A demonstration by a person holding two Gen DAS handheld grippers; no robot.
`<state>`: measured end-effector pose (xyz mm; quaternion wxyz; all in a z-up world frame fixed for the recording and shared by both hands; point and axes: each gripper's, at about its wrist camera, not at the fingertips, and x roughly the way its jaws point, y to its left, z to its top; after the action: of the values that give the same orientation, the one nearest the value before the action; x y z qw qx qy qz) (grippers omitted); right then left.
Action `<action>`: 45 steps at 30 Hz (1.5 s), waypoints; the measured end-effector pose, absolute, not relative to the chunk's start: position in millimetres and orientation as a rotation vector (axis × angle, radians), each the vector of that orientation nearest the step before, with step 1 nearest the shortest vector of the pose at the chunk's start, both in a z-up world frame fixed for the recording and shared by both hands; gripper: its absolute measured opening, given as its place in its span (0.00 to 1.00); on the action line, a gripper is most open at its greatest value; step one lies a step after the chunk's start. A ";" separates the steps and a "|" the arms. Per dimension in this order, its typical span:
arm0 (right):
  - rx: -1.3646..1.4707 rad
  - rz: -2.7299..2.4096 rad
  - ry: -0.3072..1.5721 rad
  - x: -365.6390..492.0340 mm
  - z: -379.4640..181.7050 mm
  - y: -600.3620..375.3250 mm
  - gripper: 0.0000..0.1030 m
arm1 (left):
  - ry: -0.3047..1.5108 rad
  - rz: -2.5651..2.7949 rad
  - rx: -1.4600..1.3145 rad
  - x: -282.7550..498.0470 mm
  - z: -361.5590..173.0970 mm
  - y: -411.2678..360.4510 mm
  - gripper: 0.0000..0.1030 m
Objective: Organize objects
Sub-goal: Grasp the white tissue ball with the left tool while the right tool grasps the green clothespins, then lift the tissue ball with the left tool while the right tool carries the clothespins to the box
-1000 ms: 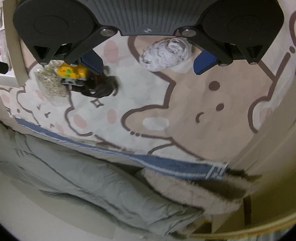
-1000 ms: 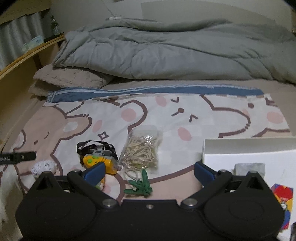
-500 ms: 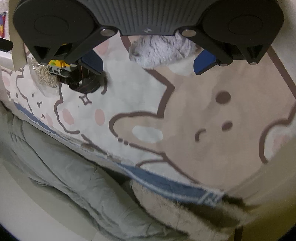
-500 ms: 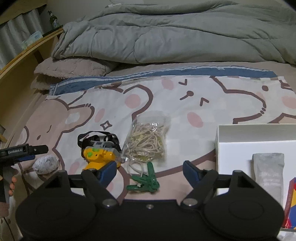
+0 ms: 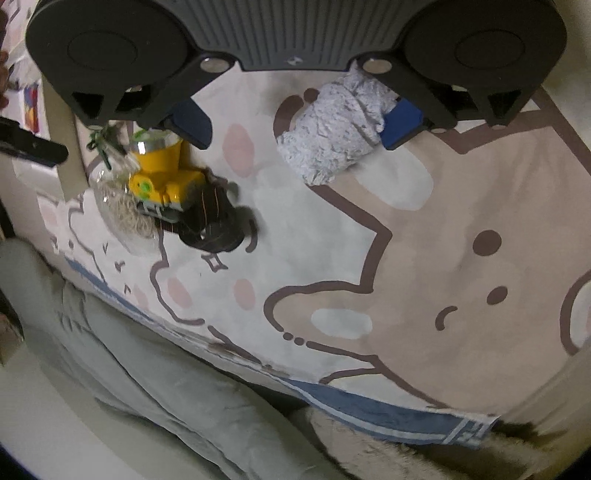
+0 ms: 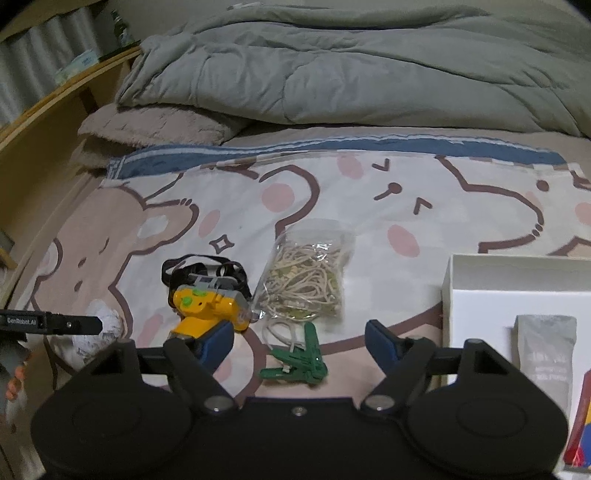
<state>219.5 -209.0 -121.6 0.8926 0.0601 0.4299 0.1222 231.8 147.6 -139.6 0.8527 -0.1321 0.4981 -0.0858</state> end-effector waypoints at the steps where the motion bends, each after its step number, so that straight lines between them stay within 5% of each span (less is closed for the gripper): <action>1: 0.099 0.261 0.893 219.7 -123.4 -205.9 0.68 | 1.053 -0.186 -0.265 231.7 -139.4 147.8 0.89; 4: 0.000 0.277 0.920 221.0 -131.5 -194.9 0.59 | 1.063 -0.201 -0.212 230.1 -138.2 147.7 0.80; 13: -0.170 0.353 0.961 222.1 -159.3 -173.4 0.55 | 1.102 -0.217 -0.025 226.0 -142.8 139.2 0.61; 18: -0.217 0.375 0.957 226.6 -166.2 -161.7 0.50 | 1.107 -0.182 0.023 224.6 -142.3 141.7 0.41; 24: -0.209 0.388 0.949 222.7 -160.6 -164.7 0.49 | 1.103 -0.159 0.004 222.6 -137.7 143.9 0.38; 28: -0.157 0.385 0.953 216.5 -149.3 -172.4 0.12 | 1.101 -0.163 0.013 216.7 -134.0 137.1 0.38; 45: -0.134 0.406 0.907 174.1 -122.5 -202.1 0.13 | 1.119 -0.295 0.057 164.0 -118.4 94.9 0.37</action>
<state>174.1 -202.1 -122.5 0.8769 -0.0642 0.4348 0.1945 164.0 94.9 -118.4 0.8368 0.0267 0.5288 -0.1392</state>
